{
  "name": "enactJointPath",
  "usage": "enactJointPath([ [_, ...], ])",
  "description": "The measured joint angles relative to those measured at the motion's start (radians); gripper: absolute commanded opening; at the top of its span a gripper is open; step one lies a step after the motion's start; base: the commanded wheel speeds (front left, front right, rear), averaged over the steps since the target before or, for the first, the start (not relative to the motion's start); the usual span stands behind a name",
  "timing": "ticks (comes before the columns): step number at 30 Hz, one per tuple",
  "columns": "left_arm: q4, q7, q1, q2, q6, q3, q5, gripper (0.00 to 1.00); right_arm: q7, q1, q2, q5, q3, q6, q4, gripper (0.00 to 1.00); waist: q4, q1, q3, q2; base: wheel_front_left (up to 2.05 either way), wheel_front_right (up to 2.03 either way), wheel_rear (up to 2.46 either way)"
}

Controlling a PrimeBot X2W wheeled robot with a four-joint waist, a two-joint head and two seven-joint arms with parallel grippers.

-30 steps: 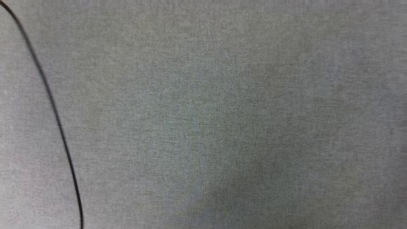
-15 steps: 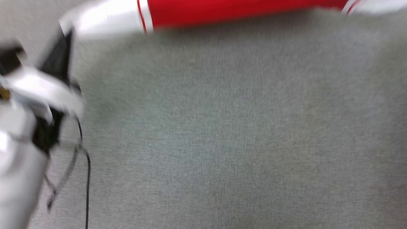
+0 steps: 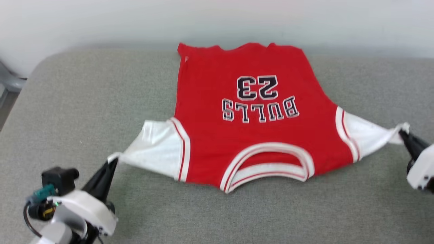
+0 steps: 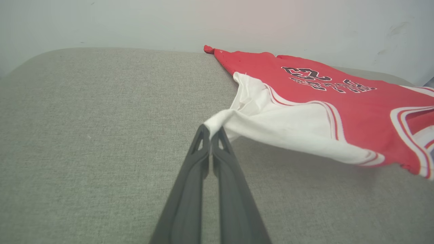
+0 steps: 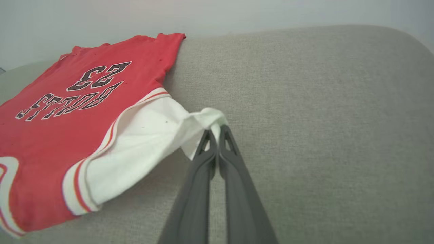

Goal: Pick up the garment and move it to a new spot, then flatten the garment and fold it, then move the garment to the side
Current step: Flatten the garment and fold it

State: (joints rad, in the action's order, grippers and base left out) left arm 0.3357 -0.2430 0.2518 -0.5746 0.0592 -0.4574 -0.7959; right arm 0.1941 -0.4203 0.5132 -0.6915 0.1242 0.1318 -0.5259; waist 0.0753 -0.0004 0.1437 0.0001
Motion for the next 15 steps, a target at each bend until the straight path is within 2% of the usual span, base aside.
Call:
enactJointPath([
  [7,-0.06,0.004,-0.145,-0.014,-0.042,-0.02,-0.007,0.0,0.073,0.202,0.054,-0.052,0.034,0.0,0.12,0.0,-0.008,0.0001,-0.068,0.0,0.0,0.0,0.0],
  [9,-0.086,0.004,-0.206,-0.02,-0.069,-0.012,-0.026,0.0,0.119,0.273,0.064,-0.086,0.026,0.0,0.16,0.0,-0.011,0.0001,-0.093,0.0,0.0,0.0,0.0],
  [15,-0.159,0.022,-0.33,-0.072,-0.103,0.01,-0.064,0.0,0.228,0.404,0.081,-0.139,-0.006,0.0,0.249,0.0,-0.013,0.0001,-0.117,0.0,0.0,0.0,0.0],
])
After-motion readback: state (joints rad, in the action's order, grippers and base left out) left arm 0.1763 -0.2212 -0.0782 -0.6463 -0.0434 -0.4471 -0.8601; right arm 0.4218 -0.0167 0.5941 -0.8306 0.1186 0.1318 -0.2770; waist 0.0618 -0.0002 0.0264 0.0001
